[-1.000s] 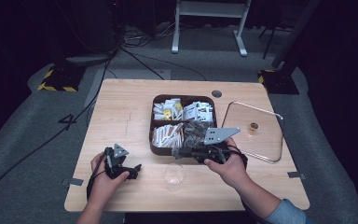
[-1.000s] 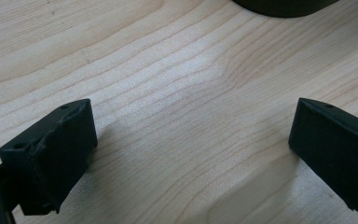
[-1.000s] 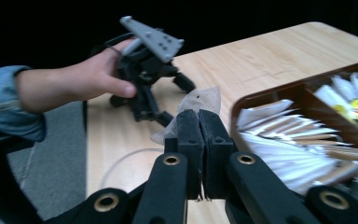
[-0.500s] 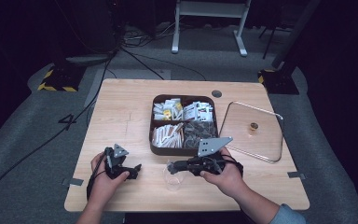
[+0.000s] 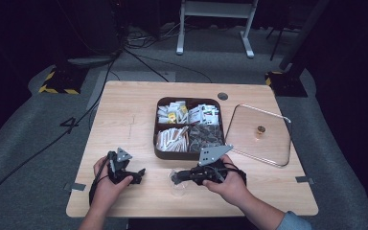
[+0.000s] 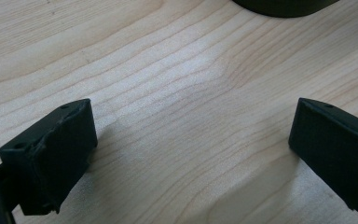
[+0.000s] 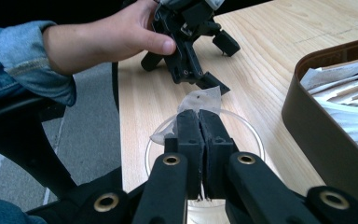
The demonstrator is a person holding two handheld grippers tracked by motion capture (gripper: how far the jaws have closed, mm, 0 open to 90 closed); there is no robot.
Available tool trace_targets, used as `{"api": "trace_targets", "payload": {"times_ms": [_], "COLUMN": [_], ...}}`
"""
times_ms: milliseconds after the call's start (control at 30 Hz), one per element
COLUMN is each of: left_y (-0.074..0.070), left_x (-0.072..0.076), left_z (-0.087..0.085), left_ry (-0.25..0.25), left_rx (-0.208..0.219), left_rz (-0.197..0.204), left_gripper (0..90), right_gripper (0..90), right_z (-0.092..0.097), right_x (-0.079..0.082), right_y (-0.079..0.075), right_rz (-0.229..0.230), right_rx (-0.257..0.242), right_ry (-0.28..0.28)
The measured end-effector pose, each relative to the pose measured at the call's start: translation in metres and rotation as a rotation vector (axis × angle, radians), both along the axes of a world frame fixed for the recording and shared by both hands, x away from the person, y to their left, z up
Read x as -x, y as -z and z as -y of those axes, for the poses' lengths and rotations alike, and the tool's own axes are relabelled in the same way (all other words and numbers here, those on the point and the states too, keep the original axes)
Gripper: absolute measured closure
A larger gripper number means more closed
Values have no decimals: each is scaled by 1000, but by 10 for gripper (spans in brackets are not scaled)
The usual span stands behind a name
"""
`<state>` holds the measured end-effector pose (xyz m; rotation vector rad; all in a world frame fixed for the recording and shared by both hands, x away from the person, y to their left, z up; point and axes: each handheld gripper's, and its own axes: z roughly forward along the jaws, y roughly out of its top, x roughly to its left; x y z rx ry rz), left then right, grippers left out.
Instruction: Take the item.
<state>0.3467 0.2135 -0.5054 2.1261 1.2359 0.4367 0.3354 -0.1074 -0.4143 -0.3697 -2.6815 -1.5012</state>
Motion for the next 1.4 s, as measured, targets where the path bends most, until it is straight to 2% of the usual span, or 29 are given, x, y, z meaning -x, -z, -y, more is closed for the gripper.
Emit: {"api": "trace_targets", "payload": {"times_ms": [267,333,467,667,1000,1400], "left_y": [0,0,0,0,0,0], "left_x": [0,0,0,0,0,-1], "left_z": [0,0,0,0,0,0], "left_ry": [0,0,0,0,0,9], "left_rx": [-1,0,0,0,0,-4], "left_rz": [0,0,-1,0,0,-2], "left_gripper": [13,13,13,13,13,8], "right_gripper": [873,786,709,640,591,570], "right_z": [-2,-2,0,4,11,34], "right_x": [1,1,2,-2,-9,-31], "right_y": [8,8,5,1,-8,-28], "right_rz": [-12,-28,-16,9,31,71], "right_rx": [21,18,-7,-14,-29,-60], "right_ry": [-9,-3,6,42,74,176]}}
